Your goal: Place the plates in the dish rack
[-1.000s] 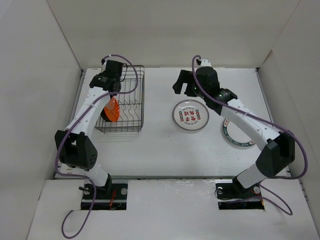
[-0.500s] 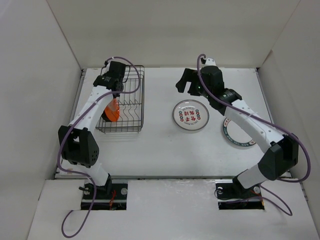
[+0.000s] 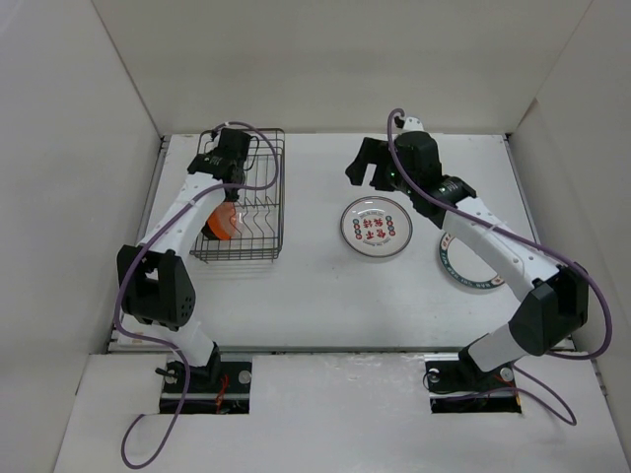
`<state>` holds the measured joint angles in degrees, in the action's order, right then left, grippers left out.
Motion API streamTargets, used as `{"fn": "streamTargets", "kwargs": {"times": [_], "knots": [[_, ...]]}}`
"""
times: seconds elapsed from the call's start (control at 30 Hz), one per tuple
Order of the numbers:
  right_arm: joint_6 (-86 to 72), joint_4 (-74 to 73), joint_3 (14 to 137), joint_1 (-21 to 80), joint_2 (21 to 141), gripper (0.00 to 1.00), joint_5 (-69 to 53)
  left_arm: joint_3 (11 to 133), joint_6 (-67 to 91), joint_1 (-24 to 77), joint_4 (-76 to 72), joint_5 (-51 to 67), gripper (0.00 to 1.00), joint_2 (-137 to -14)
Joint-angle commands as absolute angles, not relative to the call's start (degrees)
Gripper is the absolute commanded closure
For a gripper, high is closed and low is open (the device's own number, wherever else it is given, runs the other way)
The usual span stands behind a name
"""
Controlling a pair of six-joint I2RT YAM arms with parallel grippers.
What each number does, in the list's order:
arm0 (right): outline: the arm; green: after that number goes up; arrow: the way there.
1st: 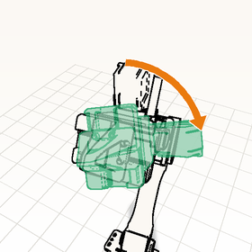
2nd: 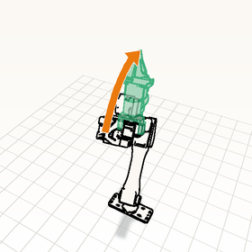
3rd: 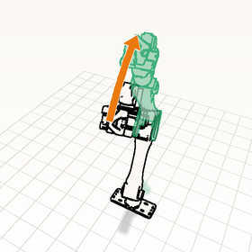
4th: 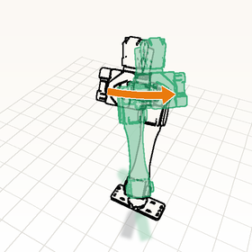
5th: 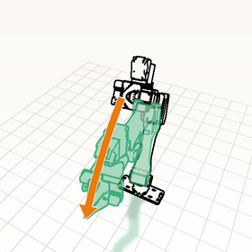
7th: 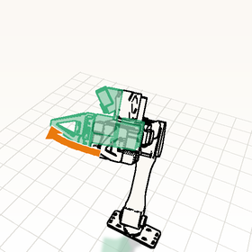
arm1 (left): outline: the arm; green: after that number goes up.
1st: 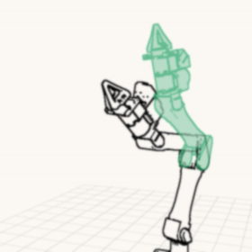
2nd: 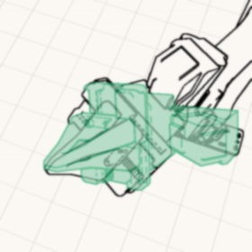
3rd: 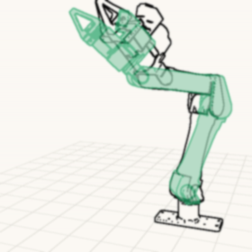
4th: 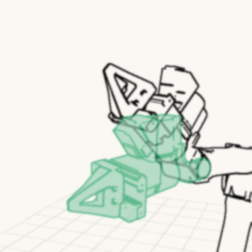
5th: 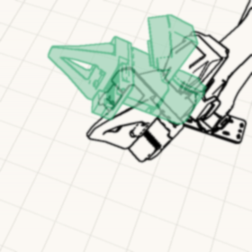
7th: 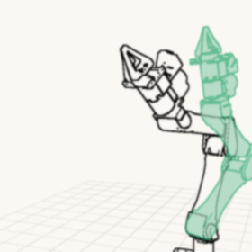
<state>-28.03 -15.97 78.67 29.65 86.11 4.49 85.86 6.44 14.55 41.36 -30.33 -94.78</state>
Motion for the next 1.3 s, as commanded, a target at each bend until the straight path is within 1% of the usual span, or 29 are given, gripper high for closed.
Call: {"fn": "streamTargets", "kwargs": {"times": [0.0,0.07,0.13,0.17,0.23,0.27,0.3,0.4,0.5,0.6,0.7,0.77,0.9,0.97,1.13,1.2,1.23,1.27], "knots": [[-27.3,-13.4,78.7,28.7,85.1,0.00,3.6,87.4,5.5,14.8,40.3,-29.4,0.63,-92.9],[-27.3,-12.8,78.7,28.7,85.6,0.00,3.6,90.0,5.0,14.8,41.2,-29.4,0.55,-92.9],[-25.4,-11.6,77.2,28.2,86.2,0.00,3.0,95.1,4.2,14.8,42.5,-27.5,0.53,-92.9],[-24.5,-11.1,76.6,27.1,86.2,0.00,3.0,97.0,3.4,14.8,42.5,-26.7,0.45,-92.9],[-21.0,-9.1,73.5,24.5,86.2,0.00,1.1,101.2,1.6,14.8,43.9,-23.3,0.35,-92.9],[-19.7,-8.4,72.3,22.7,86.2,0.00,-4.3,104.7,0.2,14.8,44.5,-20.5,0.25,-92.4],[-18.0,-7.8,71.3,18.4,87.2,0.00,-7.8,105.9,-0.7,14.8,44.5,-18.7,0.00,-91.3],[-10.5,-7.8,69.9,10.9,91.9,0.00,-18.2,106.5,-3.6,14.8,42.3,-10.0,0.00,-87.5],[-7.2,-9.1,69.9,7.0,93.9,0.00,-22.7,104.8,-4.5,14.8,41.1,-2.9,0.00,-84.9],[-4.0,-10.9,70.8,2.7,97.3,0.00,-25.0,104.2,-4.5,14.8,40.5,1.6,0.00,-83.8],[-4.7,-12.0,72.6,-1.2,102.5,0.05,-30.0,103.6,-5.0,14.1,41.0,4.8,0.00,-83.1],[-4.7,-13.4,73.8,-1.2,105.0,0.08,-31.1,103.1,-5.5,13.4,41.0,7.6,0.00,-81.6],[-4.7,-13.4,73.8,-0.7,109.2,0.08,-31.7,102.6,-7.0,12.2,41.0,9.1,0.00,-80.3],[-4.7,-13.4,73.8,-0.7,111.6,0.11,-32.7,101.3,-7.7,12.2,41.0,9.1,0.00,-79.3],[-4.1,-15.3,75.1,0.5,113.9,0.18,-33.9,100.7,-8.3,12.2,41.0,9.7,0.00,-79.3],[-5.2,-16.1,75.1,0.5,113.9,0.23,-33.9,100.7,-8.3,11.7,41.0,9.8,0.00,-79.3],[-5.7,-16.7,75.8,0.5,113.9,0.23,-33.2,100.7,-8.3,11.7,41.0,9.8,0.00,-79.3],[-6.2,-18.4,76.5,0.5,114.4,0.27,-32.6,100.7,-8.3,11.7,41.0,9.8,0.00,-79.3]]}}
